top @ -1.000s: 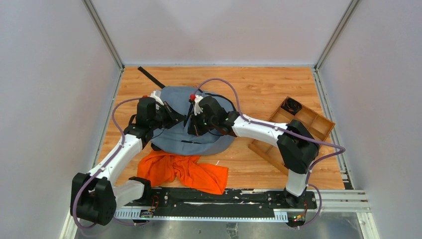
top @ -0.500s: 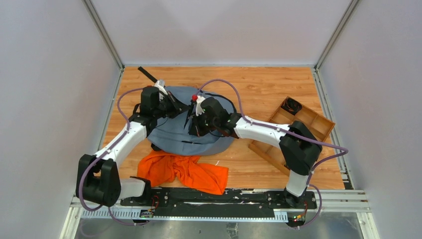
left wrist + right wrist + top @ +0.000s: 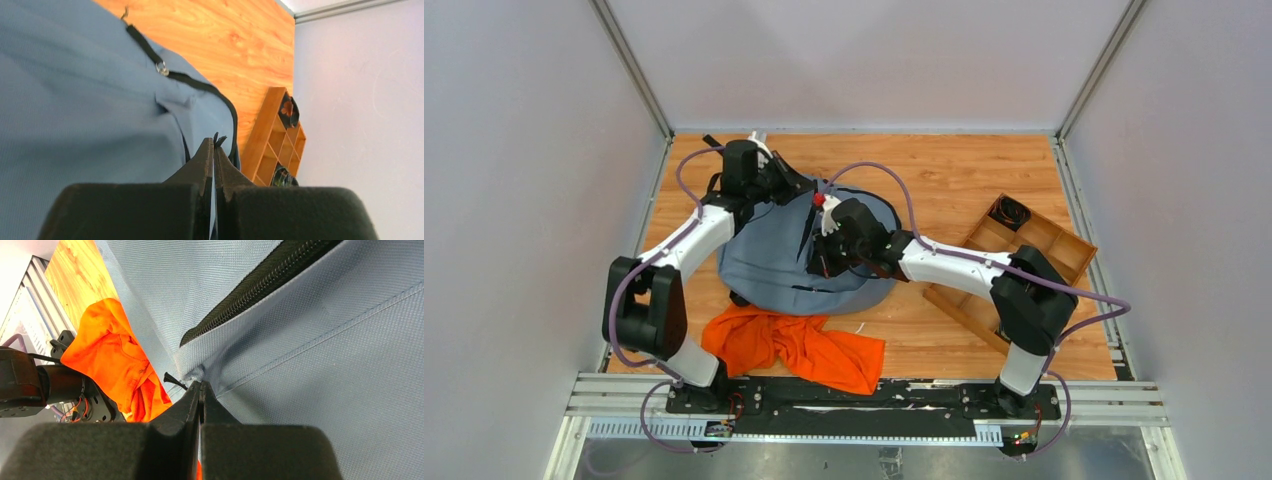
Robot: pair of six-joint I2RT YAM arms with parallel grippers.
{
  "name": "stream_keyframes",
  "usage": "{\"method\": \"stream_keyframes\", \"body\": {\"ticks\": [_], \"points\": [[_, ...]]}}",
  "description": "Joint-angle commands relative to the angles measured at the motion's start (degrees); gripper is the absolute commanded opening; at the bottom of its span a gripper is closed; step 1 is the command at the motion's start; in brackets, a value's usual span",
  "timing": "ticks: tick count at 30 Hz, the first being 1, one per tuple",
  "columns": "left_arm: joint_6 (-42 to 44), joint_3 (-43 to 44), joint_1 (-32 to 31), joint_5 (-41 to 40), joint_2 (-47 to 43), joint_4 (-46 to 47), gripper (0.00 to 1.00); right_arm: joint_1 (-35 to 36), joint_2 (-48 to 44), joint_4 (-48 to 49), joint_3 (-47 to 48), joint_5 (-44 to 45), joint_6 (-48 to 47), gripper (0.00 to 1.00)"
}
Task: Pack the student bag
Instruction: Zip the student bag at the center of the board.
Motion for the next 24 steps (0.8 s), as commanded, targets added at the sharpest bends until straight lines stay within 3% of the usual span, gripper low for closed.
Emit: {"method": "stream_keyframes", "body": {"ticks": [1,12,19,24], "points": [[0.35,7.00,0.07,-0.33,5.37,5.83,0.00,0.72,-1.54,-5.20,-2.53,-2.28,-0.54,0.00],[1.97,18.27,1.02,1.38,17.92,5.35,0.00,1.10,-1.06,-6.85,-2.37,-3.54,-0.42,0.00],[8.36,29.21,2.69,-5.48,24.43,-4.62,0.00,1.36,-1.64,-7.00,-3.36,-3.81,-0.40,0.00],[8.68,37.10,2.69,-4.35,30.38,-6.93,0.00,1.62,-3.13,-7.24,-3.97,-2.11,-0.19,0.00]]}}
